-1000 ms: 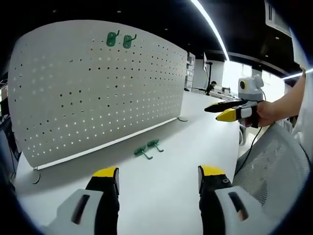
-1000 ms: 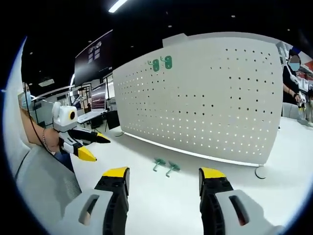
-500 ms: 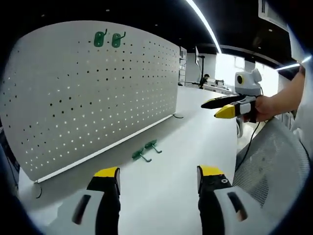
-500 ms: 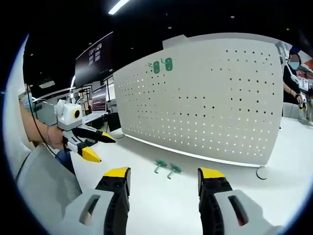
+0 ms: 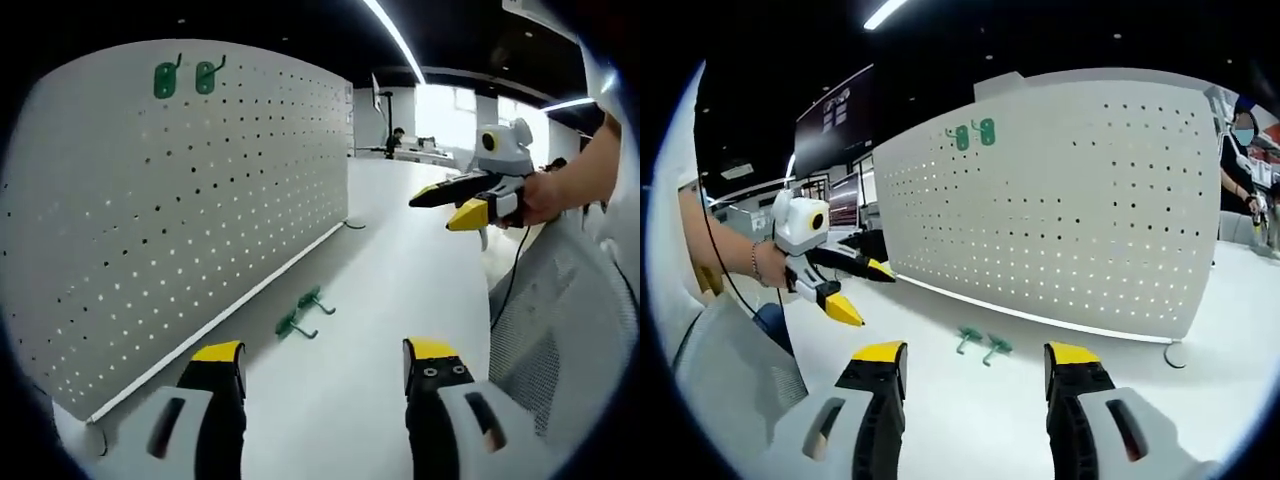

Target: Insert the hook assembly into the mounting plate slot until the hook locks in place.

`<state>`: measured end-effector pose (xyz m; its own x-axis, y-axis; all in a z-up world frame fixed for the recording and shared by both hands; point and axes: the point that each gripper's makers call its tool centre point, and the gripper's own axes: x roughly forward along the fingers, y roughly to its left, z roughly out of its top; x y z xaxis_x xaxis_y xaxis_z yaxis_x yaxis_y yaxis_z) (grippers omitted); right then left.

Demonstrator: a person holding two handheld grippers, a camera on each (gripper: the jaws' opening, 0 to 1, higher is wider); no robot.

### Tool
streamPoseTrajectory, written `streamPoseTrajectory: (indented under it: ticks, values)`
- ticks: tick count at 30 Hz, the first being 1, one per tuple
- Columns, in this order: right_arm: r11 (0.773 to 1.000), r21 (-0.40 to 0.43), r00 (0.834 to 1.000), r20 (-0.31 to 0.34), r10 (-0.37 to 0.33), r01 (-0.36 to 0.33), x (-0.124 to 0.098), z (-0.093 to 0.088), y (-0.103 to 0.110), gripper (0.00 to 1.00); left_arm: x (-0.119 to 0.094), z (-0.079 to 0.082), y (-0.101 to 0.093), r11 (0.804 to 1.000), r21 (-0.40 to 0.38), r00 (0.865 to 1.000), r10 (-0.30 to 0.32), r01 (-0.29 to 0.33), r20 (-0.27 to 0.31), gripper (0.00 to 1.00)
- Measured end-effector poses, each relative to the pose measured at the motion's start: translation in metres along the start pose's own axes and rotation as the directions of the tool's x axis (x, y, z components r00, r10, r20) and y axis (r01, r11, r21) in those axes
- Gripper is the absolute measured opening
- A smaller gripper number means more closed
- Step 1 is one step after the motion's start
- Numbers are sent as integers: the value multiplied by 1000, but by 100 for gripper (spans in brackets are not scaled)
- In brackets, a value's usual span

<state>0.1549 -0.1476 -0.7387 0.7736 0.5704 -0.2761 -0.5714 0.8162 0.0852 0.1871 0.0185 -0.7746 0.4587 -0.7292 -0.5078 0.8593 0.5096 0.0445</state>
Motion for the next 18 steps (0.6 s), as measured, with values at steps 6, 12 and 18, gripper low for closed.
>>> streamPoseTrajectory:
  ticks: [6,12,18]
  values:
    - [1000,1,1000,2,-8,8,-1,0,-2,53,7,-1,7,998,49,998,-36,38,-44,66]
    - [1000,0,1000,-2,-13,13,-1,0,-3,53,15,-2,15,992,95,993,-72,80,-93,66]
    - [1000,4,1000,-3,-16,16,-2,-1,-5,53,27,-5,19,978,151,980,-119,143,-158,66]
